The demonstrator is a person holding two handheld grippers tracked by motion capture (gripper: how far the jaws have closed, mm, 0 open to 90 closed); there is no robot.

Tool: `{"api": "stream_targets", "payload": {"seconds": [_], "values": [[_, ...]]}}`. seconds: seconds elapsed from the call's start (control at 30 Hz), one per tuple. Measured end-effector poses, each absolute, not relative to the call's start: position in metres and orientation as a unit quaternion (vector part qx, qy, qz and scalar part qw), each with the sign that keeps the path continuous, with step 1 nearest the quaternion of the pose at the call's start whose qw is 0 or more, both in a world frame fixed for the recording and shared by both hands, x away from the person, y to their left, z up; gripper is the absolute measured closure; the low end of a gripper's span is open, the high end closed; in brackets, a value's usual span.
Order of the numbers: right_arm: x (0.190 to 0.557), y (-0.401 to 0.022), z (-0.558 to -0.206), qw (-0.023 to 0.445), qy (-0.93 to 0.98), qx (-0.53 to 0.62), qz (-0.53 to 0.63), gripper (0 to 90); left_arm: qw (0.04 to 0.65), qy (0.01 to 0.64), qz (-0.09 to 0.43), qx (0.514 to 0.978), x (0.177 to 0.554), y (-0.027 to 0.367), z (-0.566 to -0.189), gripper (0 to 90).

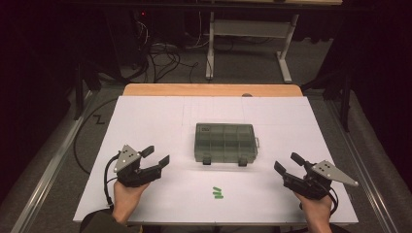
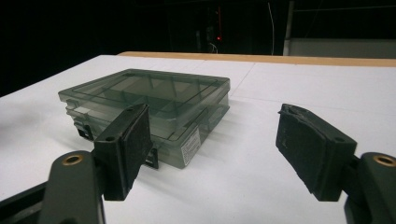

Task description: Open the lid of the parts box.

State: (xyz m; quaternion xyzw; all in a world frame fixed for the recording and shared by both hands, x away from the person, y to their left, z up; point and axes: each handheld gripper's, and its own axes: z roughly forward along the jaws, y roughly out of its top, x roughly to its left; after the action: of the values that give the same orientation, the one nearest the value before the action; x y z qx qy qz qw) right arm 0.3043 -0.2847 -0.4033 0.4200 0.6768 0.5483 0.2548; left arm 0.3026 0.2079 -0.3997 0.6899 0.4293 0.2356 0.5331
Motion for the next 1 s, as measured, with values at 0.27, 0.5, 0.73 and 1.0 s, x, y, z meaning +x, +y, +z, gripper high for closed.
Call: {"api": "stream_targets", "payload": {"seconds": [0.27, 0.5, 0.73, 1.0], "values": [[0.308, -0.28, -0.4, 0.258, 0.682, 0.415, 0.544, 27.8, 0.531, 0.432, 0.236, 0.69, 0.306, 0.207, -0.394, 31.9], [0.315, -0.277, -0.394, 0.257, 0.686, 0.411, 0.542, 28.2, 0.527, 0.427, 0.237, 0.696, 0.308, 0.204, -0.391, 31.8], [0.32, -0.274, -0.391, 0.257, 0.689, 0.405, 0.543, 28.5, 0.523, 0.427, 0.237, 0.698, 0.314, 0.199, -0.389, 31.8], [0.324, -0.27, -0.389, 0.256, 0.692, 0.403, 0.541, 28.5, 0.524, 0.418, 0.231, 0.705, 0.322, 0.187, -0.387, 31.6]]}}
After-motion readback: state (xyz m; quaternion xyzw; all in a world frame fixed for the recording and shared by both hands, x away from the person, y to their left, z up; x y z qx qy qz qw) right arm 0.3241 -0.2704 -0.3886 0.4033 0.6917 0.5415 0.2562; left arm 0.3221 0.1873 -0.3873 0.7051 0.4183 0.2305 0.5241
